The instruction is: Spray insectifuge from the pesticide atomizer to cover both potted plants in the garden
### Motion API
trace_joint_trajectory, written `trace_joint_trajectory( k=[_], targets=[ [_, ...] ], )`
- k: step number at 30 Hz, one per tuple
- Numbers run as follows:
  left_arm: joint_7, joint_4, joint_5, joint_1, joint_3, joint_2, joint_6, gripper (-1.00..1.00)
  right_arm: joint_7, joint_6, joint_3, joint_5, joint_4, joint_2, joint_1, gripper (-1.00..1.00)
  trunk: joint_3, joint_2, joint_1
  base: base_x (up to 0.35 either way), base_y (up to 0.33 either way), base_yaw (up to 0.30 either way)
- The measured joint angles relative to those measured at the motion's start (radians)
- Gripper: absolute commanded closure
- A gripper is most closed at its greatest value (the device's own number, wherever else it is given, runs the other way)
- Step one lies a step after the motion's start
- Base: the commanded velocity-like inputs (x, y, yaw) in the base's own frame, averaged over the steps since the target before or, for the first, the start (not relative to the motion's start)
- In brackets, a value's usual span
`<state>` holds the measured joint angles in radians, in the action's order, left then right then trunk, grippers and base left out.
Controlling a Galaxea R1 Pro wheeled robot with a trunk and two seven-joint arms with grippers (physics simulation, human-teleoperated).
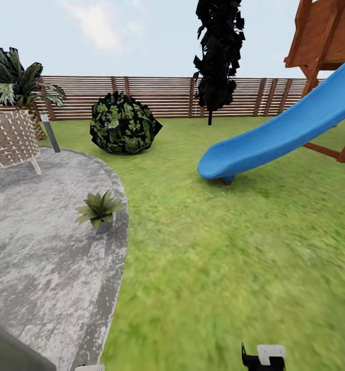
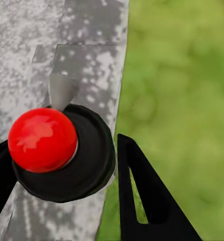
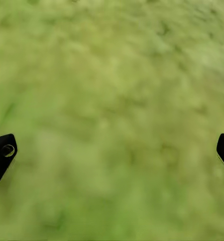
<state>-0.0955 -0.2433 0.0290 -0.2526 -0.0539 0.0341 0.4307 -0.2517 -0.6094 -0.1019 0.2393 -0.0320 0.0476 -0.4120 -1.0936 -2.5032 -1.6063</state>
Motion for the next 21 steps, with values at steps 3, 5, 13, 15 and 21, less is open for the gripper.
trace_joint_trajectory(
  k=[3, 5, 13, 15, 21],
  targets=[
    [0.000, 0.000, 0.000, 0.000, 0.000, 0.000, 0.000, 1.00, -0.001, 0.000, 0.001, 0.000, 0.000, 0.000, 0.000, -1.00, 0.000, 0.000, 0.000, 0.340, -0.052, 0.000],
    [0.000, 0.000, 0.000, 0.000, 0.000, 0.000, 0.000, 1.00, -0.002, 0.000, 0.001, 0.000, 0.000, -0.001, 0.000, -1.00, 0.000, 0.000, 0.000, 0.340, -0.089, 0.000],
    [0.000, 0.000, 0.000, 0.000, 0.000, 0.000, 0.000, 1.00, -0.003, 0.000, 0.001, 0.000, -0.001, -0.006, 0.000, -1.00, 0.000, 0.000, 0.000, 0.339, -0.117, 0.000],
    [-0.001, 0.000, 0.000, 0.000, 0.000, 0.000, 0.000, 1.00, -0.003, 0.000, 0.001, 0.000, -0.001, -0.007, 0.000, -1.00, 0.000, 0.000, 0.000, 0.339, -0.122, 0.056],
    [-0.001, 0.000, 0.000, 0.000, 0.000, 0.000, 0.000, 1.00, -0.003, 0.000, 0.001, 0.000, -0.001, -0.009, 0.000, -1.00, 0.000, 0.000, 0.000, 0.339, -0.122, 0.231]
  ],
)
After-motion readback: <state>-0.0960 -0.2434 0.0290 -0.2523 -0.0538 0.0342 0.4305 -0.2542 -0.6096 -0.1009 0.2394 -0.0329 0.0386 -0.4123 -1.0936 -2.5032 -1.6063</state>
